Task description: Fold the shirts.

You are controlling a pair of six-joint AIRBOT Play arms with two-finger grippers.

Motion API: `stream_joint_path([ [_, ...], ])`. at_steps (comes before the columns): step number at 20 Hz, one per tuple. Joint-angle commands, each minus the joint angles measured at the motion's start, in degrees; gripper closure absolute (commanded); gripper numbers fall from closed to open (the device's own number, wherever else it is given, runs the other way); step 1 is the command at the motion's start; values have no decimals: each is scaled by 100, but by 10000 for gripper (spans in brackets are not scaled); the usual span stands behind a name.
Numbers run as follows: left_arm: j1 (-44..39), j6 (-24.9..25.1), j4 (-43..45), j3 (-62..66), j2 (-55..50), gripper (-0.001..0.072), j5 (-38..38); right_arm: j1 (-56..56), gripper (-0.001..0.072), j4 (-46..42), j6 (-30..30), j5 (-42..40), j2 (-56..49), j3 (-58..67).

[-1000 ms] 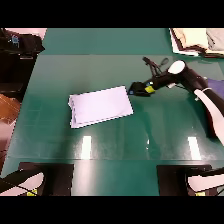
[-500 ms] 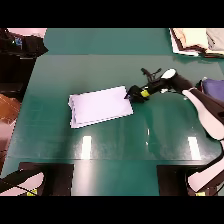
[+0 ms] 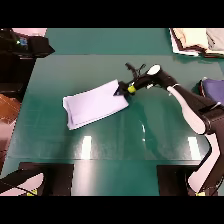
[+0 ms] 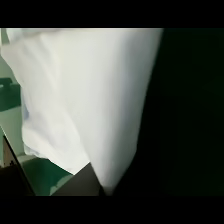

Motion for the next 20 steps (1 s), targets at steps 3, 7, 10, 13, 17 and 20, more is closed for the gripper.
stream_joint_path([
  [3,-811,2,-42,0,0,682,26,-1399,697,-487,199,-46,852,378],
  [7,-1198,0,-46,0,0,682,31,-3027,697,-1954,658,-17,1777,378],
  [10,-1303,-4,-92,0,0,681,31,-4266,697,-2048,673,-42,2201,378],
  [13,-1303,-4,-116,0,0,681,31,-5292,697,-2041,669,0,2378,378],
  [17,-1303,-7,-122,0,0,681,26,-5967,697,-2035,664,-2,2417,378],
  [20,-1303,-13,-129,0,0,681,26,-6024,697,-1974,658,-243,2507,380],
])
